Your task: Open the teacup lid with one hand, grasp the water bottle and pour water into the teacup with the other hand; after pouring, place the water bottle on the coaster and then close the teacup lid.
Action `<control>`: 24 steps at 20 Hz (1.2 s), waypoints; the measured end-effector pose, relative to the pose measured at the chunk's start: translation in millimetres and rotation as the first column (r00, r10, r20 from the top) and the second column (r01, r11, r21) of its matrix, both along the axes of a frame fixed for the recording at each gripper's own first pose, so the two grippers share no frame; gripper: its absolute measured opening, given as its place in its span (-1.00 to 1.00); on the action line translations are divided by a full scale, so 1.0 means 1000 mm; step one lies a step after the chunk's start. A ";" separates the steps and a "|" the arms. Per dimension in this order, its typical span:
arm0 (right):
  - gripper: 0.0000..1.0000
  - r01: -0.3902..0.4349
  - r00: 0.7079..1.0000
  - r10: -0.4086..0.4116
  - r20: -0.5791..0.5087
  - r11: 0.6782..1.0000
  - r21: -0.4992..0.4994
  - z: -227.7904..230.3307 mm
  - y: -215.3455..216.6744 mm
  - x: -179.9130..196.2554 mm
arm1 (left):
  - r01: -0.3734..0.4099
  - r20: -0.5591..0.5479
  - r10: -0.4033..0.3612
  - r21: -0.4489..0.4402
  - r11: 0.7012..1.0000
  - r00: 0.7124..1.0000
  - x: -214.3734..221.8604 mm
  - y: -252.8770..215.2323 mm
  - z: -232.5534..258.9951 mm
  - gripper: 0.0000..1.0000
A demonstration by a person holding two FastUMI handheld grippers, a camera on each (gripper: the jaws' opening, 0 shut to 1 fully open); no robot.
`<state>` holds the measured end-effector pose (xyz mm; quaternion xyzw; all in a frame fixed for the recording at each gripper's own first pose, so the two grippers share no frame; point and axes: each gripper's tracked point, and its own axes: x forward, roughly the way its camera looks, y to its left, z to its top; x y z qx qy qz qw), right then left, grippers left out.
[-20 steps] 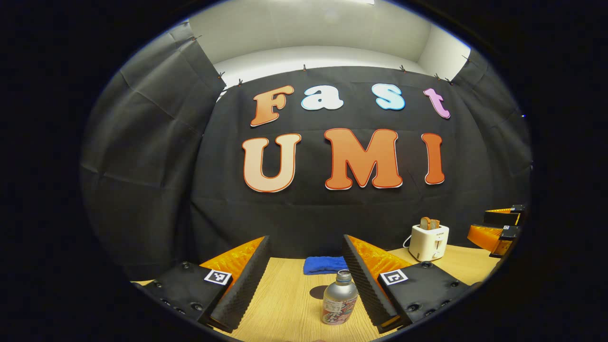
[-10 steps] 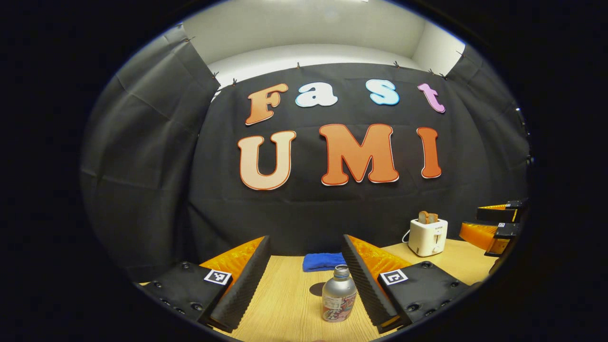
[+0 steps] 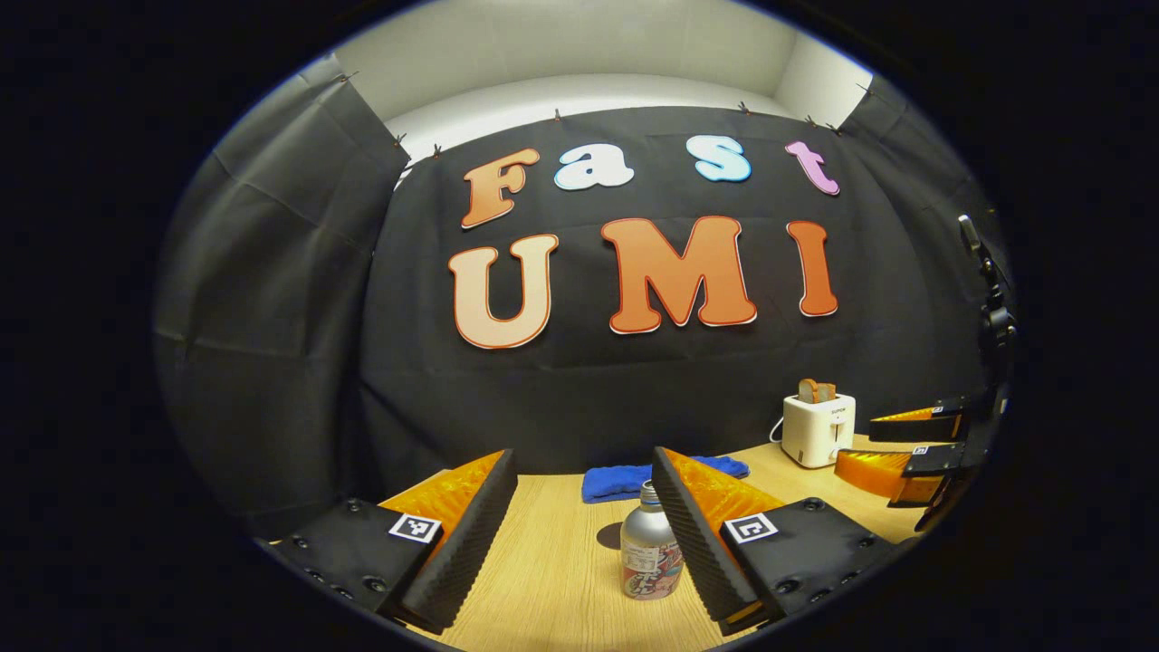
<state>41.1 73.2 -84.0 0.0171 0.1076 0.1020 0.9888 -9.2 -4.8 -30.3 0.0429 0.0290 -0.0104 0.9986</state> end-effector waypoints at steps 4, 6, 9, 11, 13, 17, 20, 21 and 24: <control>0.78 -0.040 0.997 0.038 -0.066 0.998 -0.039 -0.032 0.017 0.006 | -0.009 -0.017 0.009 0.002 1.000 1.000 -0.001 0.004 -0.010 0.96; 0.78 -0.059 0.993 0.053 -0.104 0.997 -0.055 -0.048 0.025 0.008 | -0.014 -0.028 0.014 0.005 1.000 1.000 -0.002 0.006 -0.015 0.96; 0.79 -0.075 0.987 0.063 -0.147 0.994 -0.077 -0.074 0.033 0.014 | -0.021 -0.041 0.022 0.013 1.000 0.999 -0.002 0.009 -0.023 0.96; 0.79 -0.085 0.980 0.069 -0.187 0.993 -0.078 -0.092 0.037 0.018 | -0.023 -0.053 0.023 0.017 1.000 0.998 0.000 0.009 -0.028 0.92; 0.63 -0.091 0.973 0.073 -0.218 0.993 -0.072 -0.101 0.039 0.020 | -0.025 -0.061 0.026 0.019 0.999 0.998 0.000 0.010 -0.032 0.92; 0.47 -0.100 0.966 0.083 -0.246 0.993 -0.058 -0.111 0.045 0.023 | -0.029 -0.079 0.030 0.021 0.999 0.996 0.003 0.013 -0.040 0.92; 0.07 -0.114 0.962 0.100 -0.255 0.993 -0.040 -0.112 0.050 0.023 | -0.029 -0.091 0.031 0.019 0.999 0.995 0.006 0.014 -0.045 1.00; 0.03 -0.119 0.960 0.104 -0.260 0.992 -0.041 -0.113 0.052 0.023 | -0.029 -0.096 0.031 0.017 0.999 0.995 0.006 0.014 -0.047 1.00; -0.36 -0.121 0.961 0.104 -0.255 0.991 -0.050 -0.111 0.052 0.023 | -0.023 -0.109 0.024 0.014 1.000 0.994 0.009 0.013 -0.053 1.00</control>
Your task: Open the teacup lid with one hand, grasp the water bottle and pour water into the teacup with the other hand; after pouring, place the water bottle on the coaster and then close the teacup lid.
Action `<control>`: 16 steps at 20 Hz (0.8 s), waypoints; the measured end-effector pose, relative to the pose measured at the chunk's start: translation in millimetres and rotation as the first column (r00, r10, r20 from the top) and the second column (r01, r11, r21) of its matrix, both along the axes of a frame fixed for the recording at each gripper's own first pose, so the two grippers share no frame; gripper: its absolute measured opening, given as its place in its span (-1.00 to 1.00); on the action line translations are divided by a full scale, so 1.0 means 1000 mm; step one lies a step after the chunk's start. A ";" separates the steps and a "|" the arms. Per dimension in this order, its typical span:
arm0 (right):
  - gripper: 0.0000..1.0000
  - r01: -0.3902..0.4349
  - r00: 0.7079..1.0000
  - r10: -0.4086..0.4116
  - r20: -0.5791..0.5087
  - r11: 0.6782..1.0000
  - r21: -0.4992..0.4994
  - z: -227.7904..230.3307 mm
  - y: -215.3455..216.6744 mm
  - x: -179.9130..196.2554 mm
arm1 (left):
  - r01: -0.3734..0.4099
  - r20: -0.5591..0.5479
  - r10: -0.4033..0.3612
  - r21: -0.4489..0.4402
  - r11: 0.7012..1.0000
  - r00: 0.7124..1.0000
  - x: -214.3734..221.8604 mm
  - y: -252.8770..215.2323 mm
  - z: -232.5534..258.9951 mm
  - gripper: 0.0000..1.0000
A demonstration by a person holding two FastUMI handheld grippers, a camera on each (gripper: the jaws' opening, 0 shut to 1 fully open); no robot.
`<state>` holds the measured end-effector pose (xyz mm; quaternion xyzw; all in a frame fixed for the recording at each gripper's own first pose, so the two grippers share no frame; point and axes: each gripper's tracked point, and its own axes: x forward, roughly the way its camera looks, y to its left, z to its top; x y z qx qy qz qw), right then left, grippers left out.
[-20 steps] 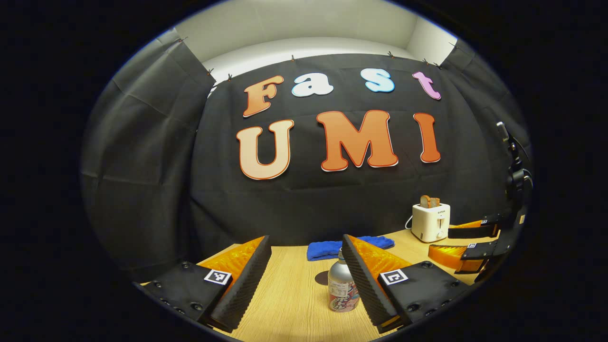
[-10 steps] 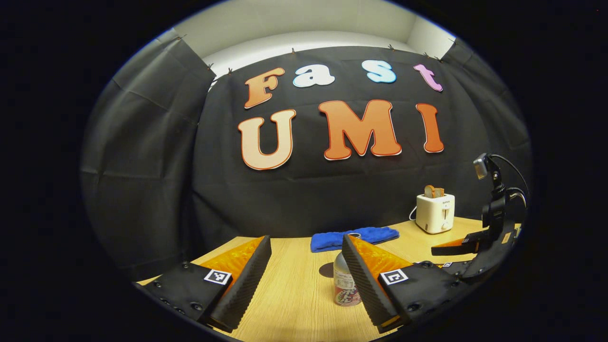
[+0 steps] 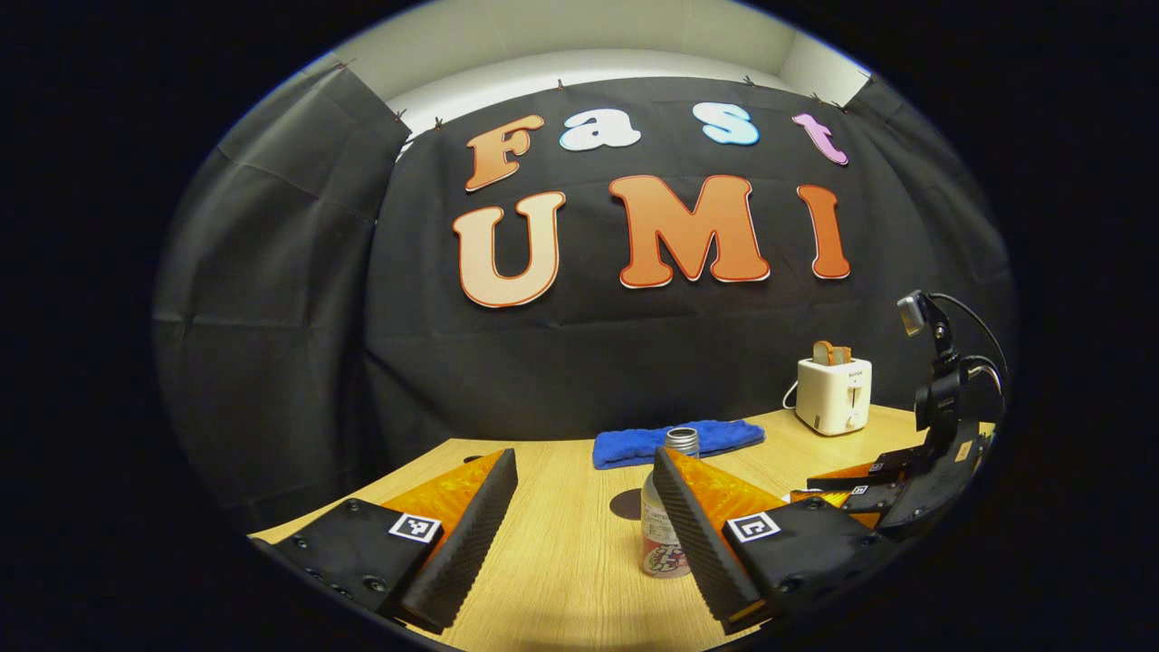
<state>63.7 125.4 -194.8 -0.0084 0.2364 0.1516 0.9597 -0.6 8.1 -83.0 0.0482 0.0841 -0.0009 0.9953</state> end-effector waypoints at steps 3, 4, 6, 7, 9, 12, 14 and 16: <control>-0.54 0.005 1.000 -0.005 -0.014 1.000 0.020 -0.001 -0.002 0.002 | 0.021 -0.019 -0.021 -0.011 1.000 1.000 0.002 -0.007 -0.008 0.98; -0.57 0.007 1.000 -0.006 -0.019 1.000 0.028 0.000 -0.003 0.001 | 0.033 -0.022 -0.033 -0.016 0.999 0.999 0.003 -0.011 -0.012 1.00; -0.57 0.010 1.000 -0.010 -0.012 0.999 0.036 0.004 -0.006 0.002 | 0.058 -0.036 -0.059 -0.029 0.998 0.998 0.004 -0.021 -0.019 1.00; -0.57 0.013 1.000 -0.012 -0.004 0.999 0.040 0.009 -0.009 0.001 | 0.072 -0.045 -0.074 -0.043 0.997 0.996 0.004 -0.026 -0.024 1.00; -0.58 0.011 1.000 -0.012 0.013 0.998 0.054 0.018 -0.012 -0.001 | 0.095 -0.063 -0.099 -0.068 0.993 0.993 0.007 -0.036 -0.033 0.97; -0.58 0.020 0.999 -0.022 0.039 0.998 0.062 0.029 -0.021 -0.004 | 0.122 -0.093 -0.130 -0.089 0.989 0.987 0.011 -0.050 -0.047 0.98; -0.58 0.034 0.998 -0.037 0.050 0.997 0.070 0.036 -0.029 -0.005 | 0.137 -0.122 -0.149 -0.100 0.986 0.981 0.012 -0.057 -0.059 0.98; -0.58 0.050 0.997 -0.055 0.060 0.996 0.079 0.042 -0.040 -0.006 | 0.147 -0.157 -0.162 -0.105 0.984 0.974 0.014 -0.062 -0.074 0.98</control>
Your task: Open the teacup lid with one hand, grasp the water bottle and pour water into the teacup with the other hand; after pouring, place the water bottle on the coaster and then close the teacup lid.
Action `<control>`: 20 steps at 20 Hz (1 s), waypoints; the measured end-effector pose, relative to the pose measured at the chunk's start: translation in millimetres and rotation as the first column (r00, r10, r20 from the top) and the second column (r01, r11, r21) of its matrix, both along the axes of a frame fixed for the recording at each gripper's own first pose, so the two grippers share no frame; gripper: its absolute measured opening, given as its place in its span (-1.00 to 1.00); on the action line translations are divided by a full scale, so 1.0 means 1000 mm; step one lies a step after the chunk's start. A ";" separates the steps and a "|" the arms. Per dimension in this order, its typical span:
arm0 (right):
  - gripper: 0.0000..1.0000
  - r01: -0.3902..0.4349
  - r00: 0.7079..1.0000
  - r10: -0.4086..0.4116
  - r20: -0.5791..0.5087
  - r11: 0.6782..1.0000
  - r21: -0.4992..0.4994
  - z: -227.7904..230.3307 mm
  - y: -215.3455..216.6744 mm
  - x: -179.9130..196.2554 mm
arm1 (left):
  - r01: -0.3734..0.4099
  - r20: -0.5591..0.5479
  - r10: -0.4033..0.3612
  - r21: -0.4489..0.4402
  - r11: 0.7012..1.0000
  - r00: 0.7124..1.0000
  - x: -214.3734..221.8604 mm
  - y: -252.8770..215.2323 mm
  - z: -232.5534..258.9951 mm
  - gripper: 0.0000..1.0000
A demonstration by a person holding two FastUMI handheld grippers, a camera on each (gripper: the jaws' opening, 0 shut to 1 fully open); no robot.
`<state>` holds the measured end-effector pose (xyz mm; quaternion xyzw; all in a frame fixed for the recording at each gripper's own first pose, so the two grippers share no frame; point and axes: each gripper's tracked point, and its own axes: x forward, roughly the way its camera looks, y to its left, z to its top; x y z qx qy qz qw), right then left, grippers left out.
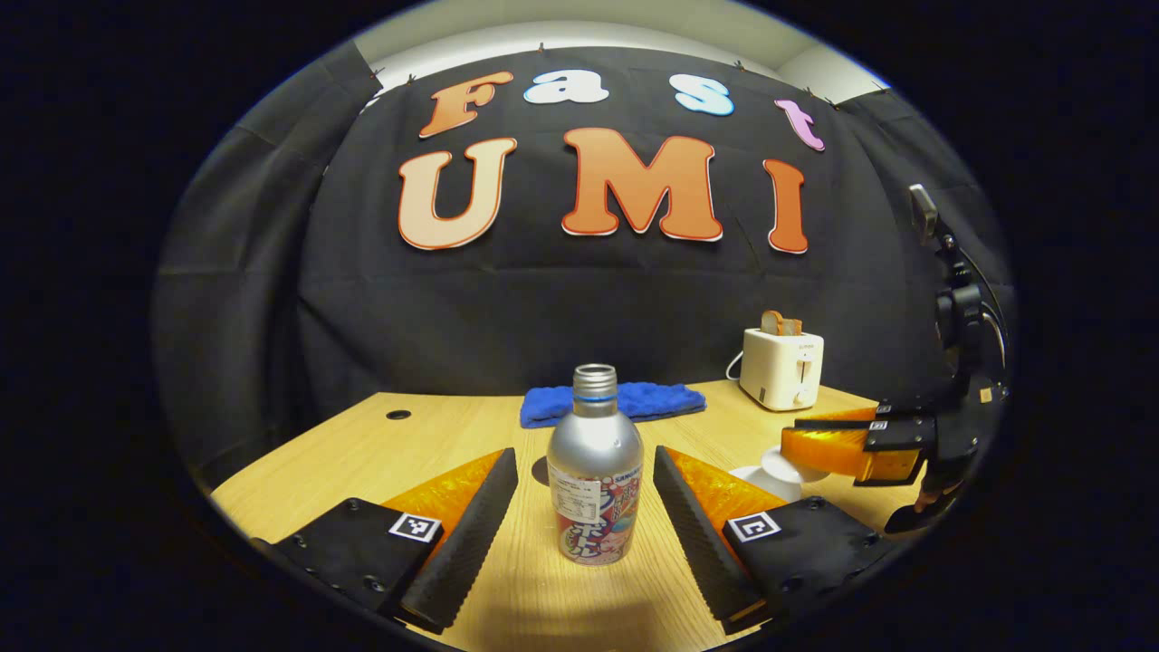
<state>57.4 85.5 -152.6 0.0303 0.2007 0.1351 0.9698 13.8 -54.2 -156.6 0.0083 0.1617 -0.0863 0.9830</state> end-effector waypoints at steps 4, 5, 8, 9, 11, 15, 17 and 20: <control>-0.57 0.037 0.999 -0.037 0.014 0.999 0.002 0.007 -0.022 -0.004 | 0.003 -0.062 -0.001 0.030 1.000 0.998 0.007 -0.004 -0.027 0.98; -0.57 0.041 0.999 -0.041 0.014 0.999 0.002 0.009 -0.026 -0.005 | 0.001 -0.078 0.002 0.037 0.999 0.997 0.009 -0.003 -0.035 0.98; -0.58 0.069 0.997 -0.069 0.025 0.998 -0.003 0.013 -0.042 -0.008 | -0.001 -0.131 0.007 0.042 0.999 0.991 0.013 -0.005 -0.054 0.98; -0.57 0.076 0.997 -0.075 0.027 0.997 -0.003 0.014 -0.047 -0.009 | -0.004 -0.154 0.010 0.040 0.999 0.988 0.014 -0.006 -0.063 0.89; -0.58 0.093 0.995 -0.093 0.030 0.996 -0.004 0.015 -0.055 -0.014 | -0.009 -0.171 0.016 0.045 0.999 0.985 0.015 -0.005 -0.067 0.76; -0.58 0.122 0.992 -0.121 0.036 0.993 -0.005 0.019 -0.070 -0.023 | -0.009 -0.149 0.016 0.045 0.999 0.989 0.022 -0.007 -0.068 0.63; -0.58 0.133 0.991 -0.133 0.034 0.991 -0.005 0.018 -0.076 -0.027 | -0.010 -0.144 0.019 0.060 0.998 0.989 0.021 -0.007 -0.065 0.65; -0.58 0.149 0.988 -0.150 0.037 0.989 0.010 0.015 -0.088 -0.036 | 0.000 -0.094 0.012 0.130 0.991 0.996 0.029 -0.007 -0.052 0.60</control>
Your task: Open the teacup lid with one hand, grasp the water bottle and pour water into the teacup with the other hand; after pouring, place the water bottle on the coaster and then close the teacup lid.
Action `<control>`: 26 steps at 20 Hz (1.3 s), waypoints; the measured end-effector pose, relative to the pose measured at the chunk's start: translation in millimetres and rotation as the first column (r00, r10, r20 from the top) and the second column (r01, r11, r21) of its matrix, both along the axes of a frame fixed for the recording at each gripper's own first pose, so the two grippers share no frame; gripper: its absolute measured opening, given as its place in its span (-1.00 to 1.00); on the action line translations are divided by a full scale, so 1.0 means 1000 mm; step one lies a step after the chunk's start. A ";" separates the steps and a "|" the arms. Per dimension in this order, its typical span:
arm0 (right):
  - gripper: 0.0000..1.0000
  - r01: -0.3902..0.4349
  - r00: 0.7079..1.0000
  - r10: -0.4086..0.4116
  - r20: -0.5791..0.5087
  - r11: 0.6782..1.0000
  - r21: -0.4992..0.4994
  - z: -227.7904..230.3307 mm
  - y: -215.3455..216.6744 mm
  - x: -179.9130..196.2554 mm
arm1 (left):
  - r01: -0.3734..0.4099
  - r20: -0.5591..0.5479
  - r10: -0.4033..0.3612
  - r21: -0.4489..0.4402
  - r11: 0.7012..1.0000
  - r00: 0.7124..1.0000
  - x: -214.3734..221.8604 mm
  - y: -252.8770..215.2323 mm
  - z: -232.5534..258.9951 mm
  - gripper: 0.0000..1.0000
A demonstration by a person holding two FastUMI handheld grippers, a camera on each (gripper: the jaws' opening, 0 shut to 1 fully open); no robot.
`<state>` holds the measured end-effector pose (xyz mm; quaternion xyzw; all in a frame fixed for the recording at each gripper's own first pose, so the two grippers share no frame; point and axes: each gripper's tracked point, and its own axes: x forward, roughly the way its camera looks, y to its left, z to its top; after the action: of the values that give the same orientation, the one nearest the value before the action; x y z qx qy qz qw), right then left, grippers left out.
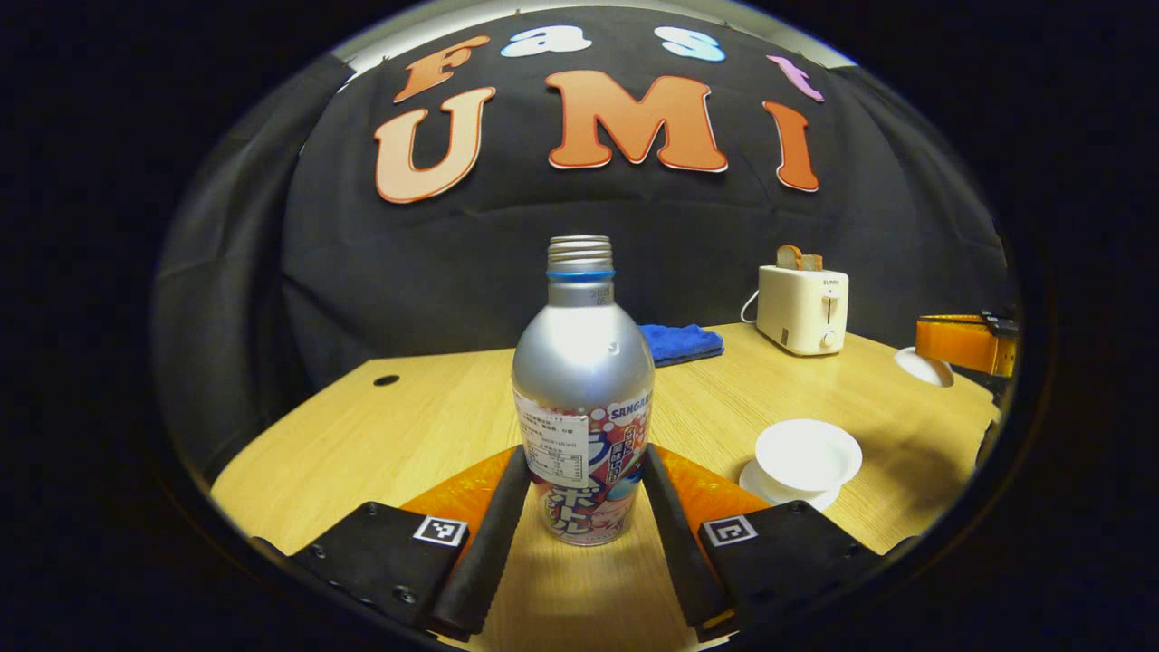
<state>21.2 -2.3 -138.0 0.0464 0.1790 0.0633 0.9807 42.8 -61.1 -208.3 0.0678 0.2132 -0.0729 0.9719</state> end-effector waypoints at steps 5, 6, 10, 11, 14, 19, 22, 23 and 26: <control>-0.58 0.031 0.999 -0.031 0.008 0.999 0.008 -0.006 -0.022 -0.014 | 0.011 0.079 -0.026 0.183 0.983 0.997 0.005 0.005 0.016 0.52; -0.58 0.037 0.999 -0.038 0.007 0.999 0.013 -0.006 -0.026 -0.017 | 0.010 0.083 -0.031 0.234 0.972 0.996 0.005 0.008 0.017 0.52; -0.58 0.057 0.998 -0.057 0.014 0.998 0.022 0.003 -0.033 -0.017 | 0.038 0.124 -0.100 0.426 0.904 0.987 0.003 0.010 0.026 0.59; -0.58 0.065 0.998 -0.065 0.019 0.998 0.024 0.006 -0.036 -0.018 | 0.044 0.130 -0.119 0.475 0.879 0.984 0.001 0.009 0.028 0.52; -0.57 0.073 0.997 -0.074 0.028 0.997 0.035 0.011 -0.043 -0.028 | 0.067 0.127 -0.176 0.596 0.800 0.976 0.000 0.006 0.028 0.52; -0.58 0.077 0.997 -0.078 0.025 0.996 0.043 0.011 -0.047 -0.034 | 0.118 0.085 -0.265 0.740 0.662 0.960 -0.003 0.001 0.023 0.59; -0.57 0.078 0.996 -0.080 0.029 0.996 0.044 0.011 -0.052 -0.035 | 0.147 0.049 -0.310 0.804 0.576 0.949 0.000 0.000 0.019 0.59; -0.57 0.080 0.996 -0.081 0.028 0.996 0.043 0.011 -0.053 -0.036 | 0.155 0.035 -0.323 0.826 0.542 0.946 0.001 0.000 0.020 0.59; -0.57 0.087 0.996 -0.089 0.025 0.995 0.040 0.010 -0.057 -0.037 | 0.163 0.008 -0.366 0.885 0.435 0.931 0.002 -0.001 0.026 0.59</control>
<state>-15.6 -59.6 -128.3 0.0725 0.1623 0.0241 0.9838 44.7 -62.4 -182.7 0.5911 0.1088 -0.0991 0.7931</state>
